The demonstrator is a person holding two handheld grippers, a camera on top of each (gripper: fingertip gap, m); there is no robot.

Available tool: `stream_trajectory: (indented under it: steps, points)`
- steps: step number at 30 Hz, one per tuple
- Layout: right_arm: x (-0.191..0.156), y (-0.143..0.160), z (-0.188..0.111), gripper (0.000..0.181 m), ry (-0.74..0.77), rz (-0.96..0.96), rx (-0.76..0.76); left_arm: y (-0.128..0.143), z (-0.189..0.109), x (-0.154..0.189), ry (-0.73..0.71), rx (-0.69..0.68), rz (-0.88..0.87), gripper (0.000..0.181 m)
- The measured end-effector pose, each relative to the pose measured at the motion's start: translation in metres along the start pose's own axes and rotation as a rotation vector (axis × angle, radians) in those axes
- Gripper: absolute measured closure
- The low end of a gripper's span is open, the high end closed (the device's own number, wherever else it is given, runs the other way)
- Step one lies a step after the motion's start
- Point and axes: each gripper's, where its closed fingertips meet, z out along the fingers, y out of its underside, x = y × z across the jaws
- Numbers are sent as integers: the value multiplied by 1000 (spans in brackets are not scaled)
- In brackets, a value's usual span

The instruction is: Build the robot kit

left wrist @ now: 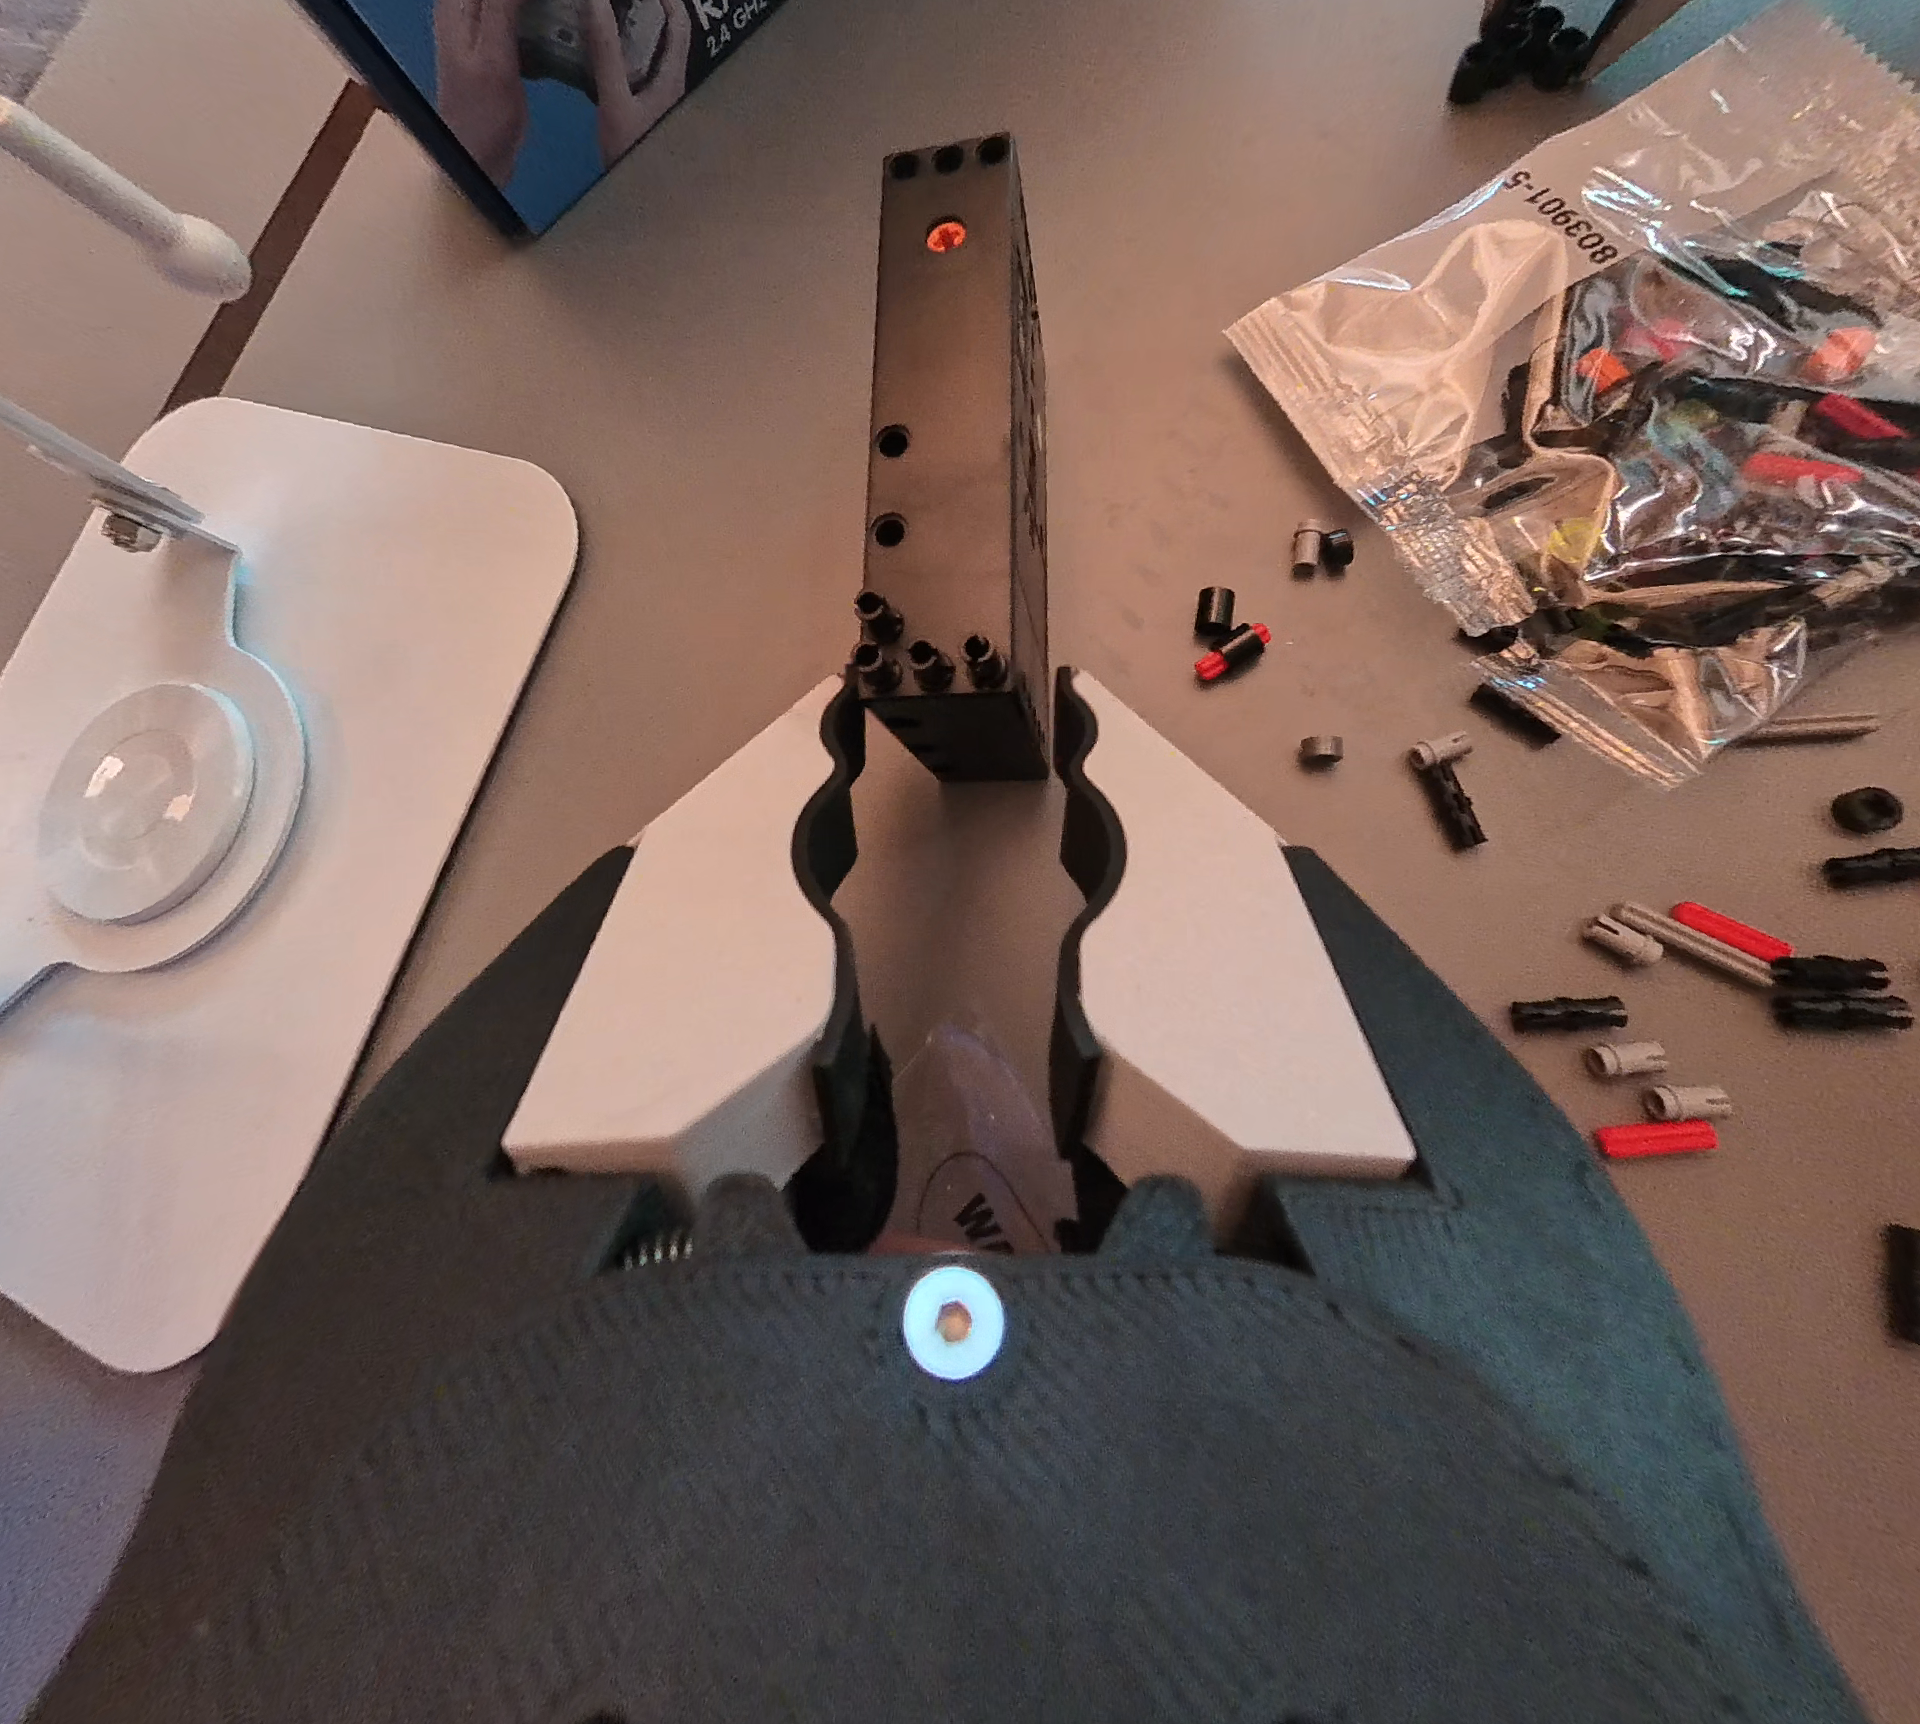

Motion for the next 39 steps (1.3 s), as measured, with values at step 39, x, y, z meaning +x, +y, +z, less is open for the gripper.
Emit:
stream_trajectory:
  steps: [39]
  points:
    - [-29, -185, -55, 166, 11, -374, 517, -89, -72, 60, 173, 459, 189, 160]
